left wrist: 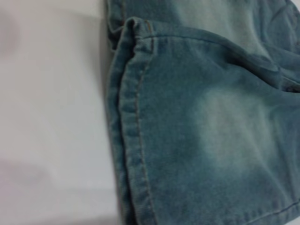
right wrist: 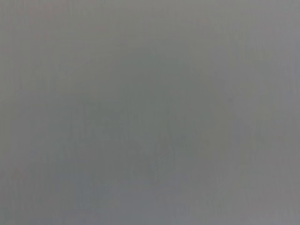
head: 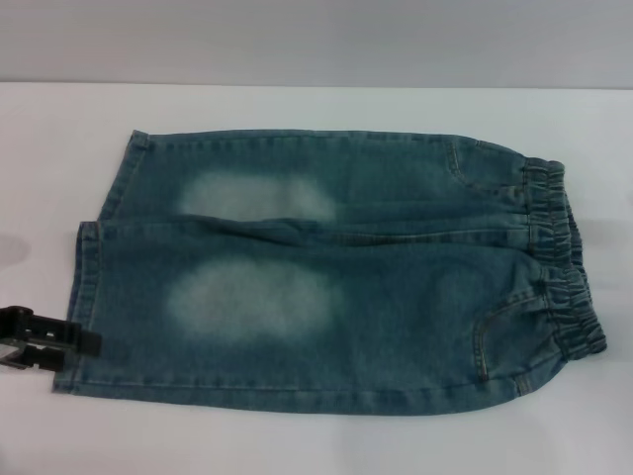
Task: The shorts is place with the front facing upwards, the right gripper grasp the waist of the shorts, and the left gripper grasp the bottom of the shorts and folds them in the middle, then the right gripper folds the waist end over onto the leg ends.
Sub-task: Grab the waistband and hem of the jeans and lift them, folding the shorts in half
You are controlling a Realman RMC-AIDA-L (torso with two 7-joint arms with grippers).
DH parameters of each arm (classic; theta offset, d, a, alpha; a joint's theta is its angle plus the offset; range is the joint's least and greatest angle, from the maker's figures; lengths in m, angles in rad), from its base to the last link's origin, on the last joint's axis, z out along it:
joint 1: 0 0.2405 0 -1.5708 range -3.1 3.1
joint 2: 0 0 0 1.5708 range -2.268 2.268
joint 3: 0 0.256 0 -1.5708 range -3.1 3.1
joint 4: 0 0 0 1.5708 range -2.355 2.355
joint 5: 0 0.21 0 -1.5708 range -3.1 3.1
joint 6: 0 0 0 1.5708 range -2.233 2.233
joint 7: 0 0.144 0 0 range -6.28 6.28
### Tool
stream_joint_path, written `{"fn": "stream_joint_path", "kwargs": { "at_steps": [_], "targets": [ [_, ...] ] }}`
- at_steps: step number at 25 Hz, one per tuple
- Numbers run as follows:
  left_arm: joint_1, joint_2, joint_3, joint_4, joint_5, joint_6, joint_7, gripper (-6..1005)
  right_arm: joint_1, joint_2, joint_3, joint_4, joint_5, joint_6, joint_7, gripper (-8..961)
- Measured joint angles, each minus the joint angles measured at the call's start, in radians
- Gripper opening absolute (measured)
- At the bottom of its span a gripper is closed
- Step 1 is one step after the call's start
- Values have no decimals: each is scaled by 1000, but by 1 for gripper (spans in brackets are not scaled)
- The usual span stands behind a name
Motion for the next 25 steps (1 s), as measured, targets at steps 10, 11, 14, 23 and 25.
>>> {"fn": "stream_joint_path", "kwargs": {
  "at_steps": [10, 11, 14, 23, 25],
  "targets": [
    [6, 0, -4, 0, 19, -14, 0, 811, -1, -2, -10, -9, -3, -9, 2, 710],
    [6, 0, -4, 0, 19, -14, 0, 811, -1, -2, -11, -9, -4, -9, 3, 710],
    [9, -1, 2, 0, 21, -16, 0, 811, -1, -2, -11, -9, -5, -9, 6, 710],
    [4, -3, 4, 0, 23, -17, -1, 811, 0, -2, -11, -9, -6, -16, 9, 710],
    [3, -4, 4, -1, 24, -17, -1, 811, 0, -1, -12, -9, -7, -16, 9, 710]
  ]
}}
